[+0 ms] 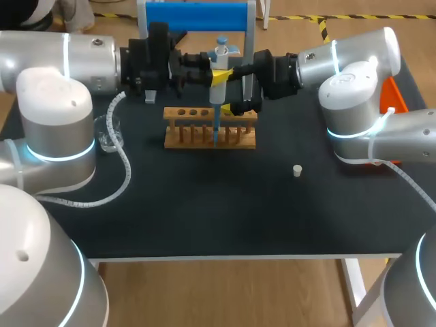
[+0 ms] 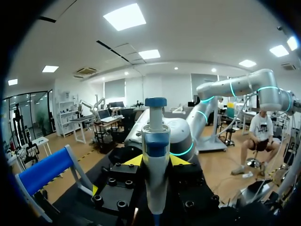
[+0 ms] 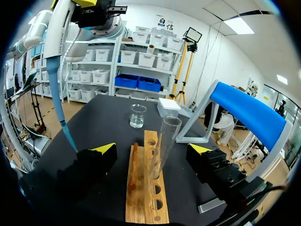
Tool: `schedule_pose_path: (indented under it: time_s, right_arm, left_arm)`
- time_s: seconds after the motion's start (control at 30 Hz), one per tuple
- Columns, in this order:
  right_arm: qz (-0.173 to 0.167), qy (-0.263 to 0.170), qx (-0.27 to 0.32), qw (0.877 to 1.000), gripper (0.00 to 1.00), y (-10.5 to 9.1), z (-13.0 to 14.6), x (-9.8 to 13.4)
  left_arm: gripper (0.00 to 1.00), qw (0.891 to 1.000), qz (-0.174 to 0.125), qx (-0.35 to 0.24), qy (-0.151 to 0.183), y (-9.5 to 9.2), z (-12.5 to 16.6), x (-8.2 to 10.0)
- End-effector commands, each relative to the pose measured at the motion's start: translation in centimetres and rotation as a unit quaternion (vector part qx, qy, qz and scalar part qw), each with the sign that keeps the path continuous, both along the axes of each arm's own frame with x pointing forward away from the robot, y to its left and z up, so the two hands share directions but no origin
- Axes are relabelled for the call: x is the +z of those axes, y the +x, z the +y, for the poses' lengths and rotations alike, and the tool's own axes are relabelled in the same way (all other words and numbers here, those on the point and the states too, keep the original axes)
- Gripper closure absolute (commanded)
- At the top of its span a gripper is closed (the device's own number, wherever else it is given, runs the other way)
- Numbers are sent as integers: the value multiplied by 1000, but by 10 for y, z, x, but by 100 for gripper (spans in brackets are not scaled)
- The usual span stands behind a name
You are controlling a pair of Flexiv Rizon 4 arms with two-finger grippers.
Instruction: Invert the test tube, pick up the pipette, mount the tip to pipette, aspirate from beaker and dispense into the tube, eject the tip, return the pipette, and cap with the stopper.
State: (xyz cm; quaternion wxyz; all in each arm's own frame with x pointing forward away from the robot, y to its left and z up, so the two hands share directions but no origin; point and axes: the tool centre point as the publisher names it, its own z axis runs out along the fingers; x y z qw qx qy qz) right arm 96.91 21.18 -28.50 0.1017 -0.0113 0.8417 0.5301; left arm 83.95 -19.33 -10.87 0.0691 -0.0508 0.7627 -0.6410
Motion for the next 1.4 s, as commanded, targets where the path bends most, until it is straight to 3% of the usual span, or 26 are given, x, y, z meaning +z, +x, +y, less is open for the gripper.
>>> schedule_pose_path:
  time_s: [0.03, 0.43, 0.67, 0.9, 1.03, 1.1, 1.4]
  right_arm:
    - [-1, 6, -5, 1000, 0, -3, -17, 6]
    - [1, 44, -12, 999, 0, -41, -90, 31]
    - [18, 103, 4, 994, 0, -76, -117, 57]
    - [13, 139, 45, 989, 0, -112, -124, 84]
    - [15, 156, 61, 986, 0, -123, -120, 96]
    - [34, 171, 70, 982, 0, -126, -117, 102]
    - [59, 182, 83, 978, 0, -143, -98, 120]
  left_arm:
    - [100, 1000, -1, 1, -2, 0, 0, -1]
    - [100, 1000, -1, 1, -2, 0, 0, -1]
    - [100, 1000, -1, 1, -2, 0, 0, -1]
    - [100, 1000, -1, 1, -2, 0, 0, -1]
    - [100, 1000, -1, 1, -2, 0, 0, -1]
    - [100, 1000, -1, 1, -2, 0, 0, -1]
    - [100, 1000, -1, 1, -2, 0, 0, -1]
